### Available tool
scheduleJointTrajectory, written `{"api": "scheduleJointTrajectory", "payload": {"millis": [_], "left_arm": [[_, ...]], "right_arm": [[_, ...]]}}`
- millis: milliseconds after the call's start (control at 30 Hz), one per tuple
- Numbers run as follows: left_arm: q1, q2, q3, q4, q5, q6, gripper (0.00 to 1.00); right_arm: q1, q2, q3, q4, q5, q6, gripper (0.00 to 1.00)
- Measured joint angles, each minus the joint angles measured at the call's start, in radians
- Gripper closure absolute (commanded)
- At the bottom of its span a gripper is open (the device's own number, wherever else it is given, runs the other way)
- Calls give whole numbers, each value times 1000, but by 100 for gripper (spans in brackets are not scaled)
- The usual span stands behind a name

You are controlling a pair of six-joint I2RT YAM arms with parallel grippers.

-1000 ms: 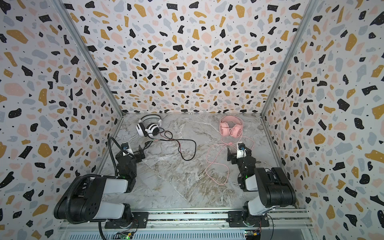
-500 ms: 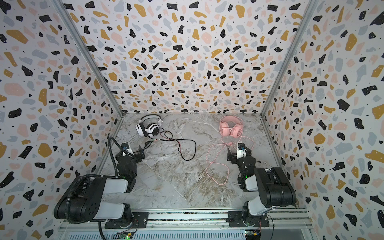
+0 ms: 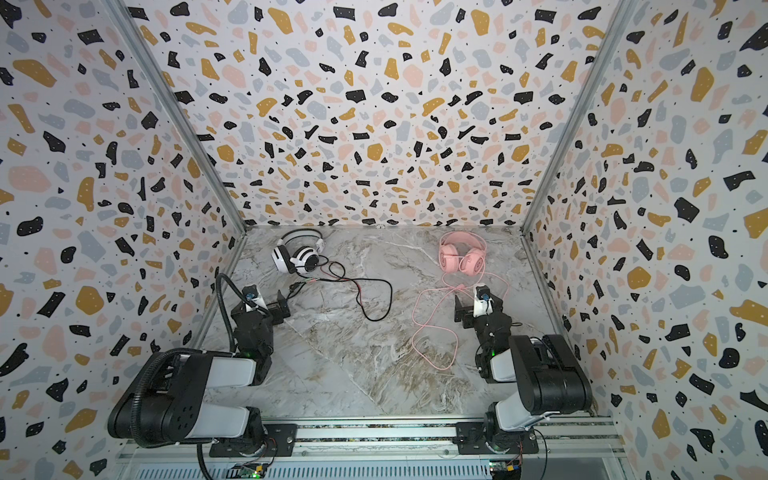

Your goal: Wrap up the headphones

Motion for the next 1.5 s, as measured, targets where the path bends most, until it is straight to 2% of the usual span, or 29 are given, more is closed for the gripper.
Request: {"api": "scheduleJointTrajectory", "payload": {"millis": [533,700,800,867,1000,1100,1200,1300,1433,1500], "left_arm": [[0,0,0,0,0,0,0],[0,-6,0,-9,-2,-1,0],[0,-51,19,-99,-12,-5,0],[0,-83,51,-166,-25,-14,0],[0,-141,77,-225,-37,-29,0],[0,-199,85,-311,-65,-64,0],[0,-243,138,-438,-106,-147,0],[1,-256,209,-546,-82,-206,0],[3,-236,379,-766,-24,-269,0],[15,-192,513,-892,1,-301,0]], "right_arm": [[7,-12,0,-6,10,-1,1],[50,-189,46,-200,42,-18,1],[64,-300,113,-290,36,1,1],[64,-352,136,-314,35,46,1],[42,-411,146,-371,21,228,1],[15,-399,146,-396,-52,357,2],[18,-310,225,-490,-175,443,5],[95,-233,320,-575,-213,471,5],[304,-163,433,-672,-188,424,5],[405,-121,461,-681,-169,397,5]]}}
